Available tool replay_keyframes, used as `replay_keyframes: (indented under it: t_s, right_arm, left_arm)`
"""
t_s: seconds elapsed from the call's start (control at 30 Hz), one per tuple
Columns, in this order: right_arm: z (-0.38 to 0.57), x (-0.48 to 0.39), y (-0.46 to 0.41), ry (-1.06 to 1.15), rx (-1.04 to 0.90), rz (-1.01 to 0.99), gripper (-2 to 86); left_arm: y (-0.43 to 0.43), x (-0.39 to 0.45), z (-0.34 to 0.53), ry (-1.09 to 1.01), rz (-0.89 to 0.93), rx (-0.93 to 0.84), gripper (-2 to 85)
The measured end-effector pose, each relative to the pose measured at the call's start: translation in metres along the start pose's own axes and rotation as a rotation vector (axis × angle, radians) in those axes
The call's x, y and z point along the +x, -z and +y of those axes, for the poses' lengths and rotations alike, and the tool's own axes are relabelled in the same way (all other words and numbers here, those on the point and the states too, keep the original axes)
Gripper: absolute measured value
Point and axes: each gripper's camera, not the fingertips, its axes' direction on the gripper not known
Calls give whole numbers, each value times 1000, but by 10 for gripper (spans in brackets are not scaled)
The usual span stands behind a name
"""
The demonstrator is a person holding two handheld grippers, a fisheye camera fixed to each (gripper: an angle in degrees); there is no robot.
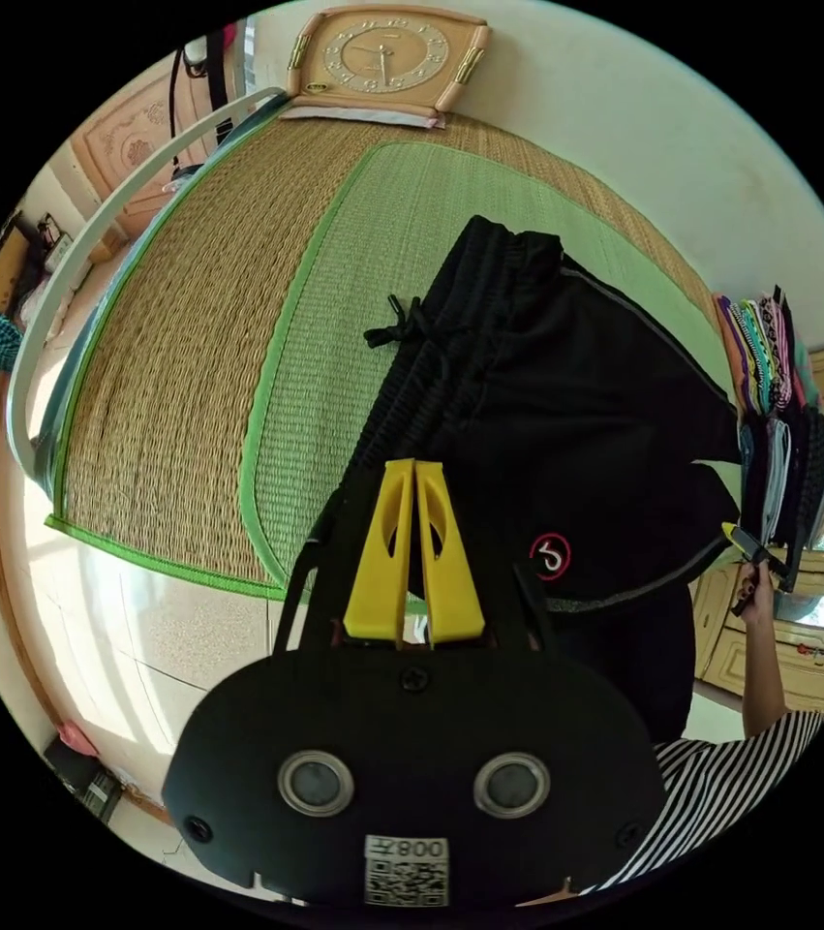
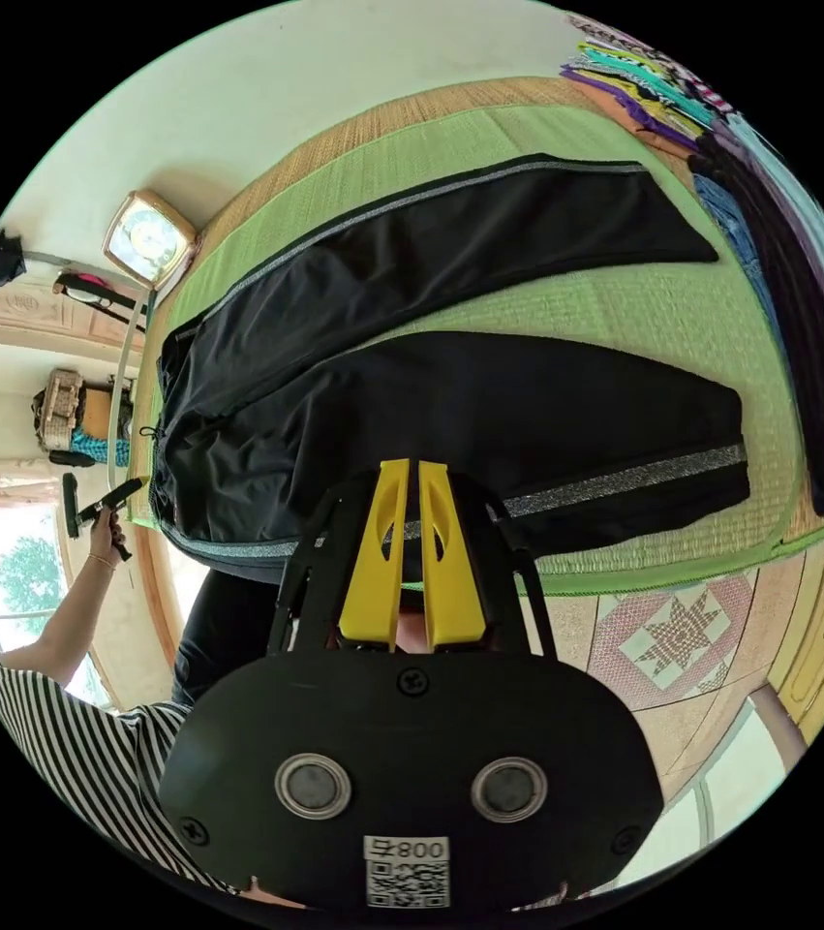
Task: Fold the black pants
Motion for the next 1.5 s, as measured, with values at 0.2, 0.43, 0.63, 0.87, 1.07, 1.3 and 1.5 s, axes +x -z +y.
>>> replay_keyframes:
  t_s: [0.2, 0.43, 0.63, 0.87, 1.07, 1.3, 1.5]
  right_arm:
    - [20, 84, 31, -281, 91, 8, 75]
    - [14, 126, 19, -431, 50, -7, 73]
    - [13, 132, 19, -429, 37, 45, 53]
    - [13, 140, 21, -388, -12, 120, 6]
    - [8, 147, 37, -343, -3, 2, 1]
    - [-26, 115, 117, -158, 203, -193, 0]
    - [-33, 80, 220, 43, 404, -203, 0]
  left_arm:
    - [2, -51, 45, 190, 136, 38, 69]
    - [-25, -97, 65, 361, 280, -24, 82]
    - [-30, -122, 65, 373, 260, -45, 50]
    - [-29, -151, 72, 372, 260, -62, 18]
    - [-15, -170, 74, 379, 370, -3, 12]
    - [19, -183, 60, 357, 548, 152, 10]
    - [63, -187, 44, 257, 615, 279, 9]
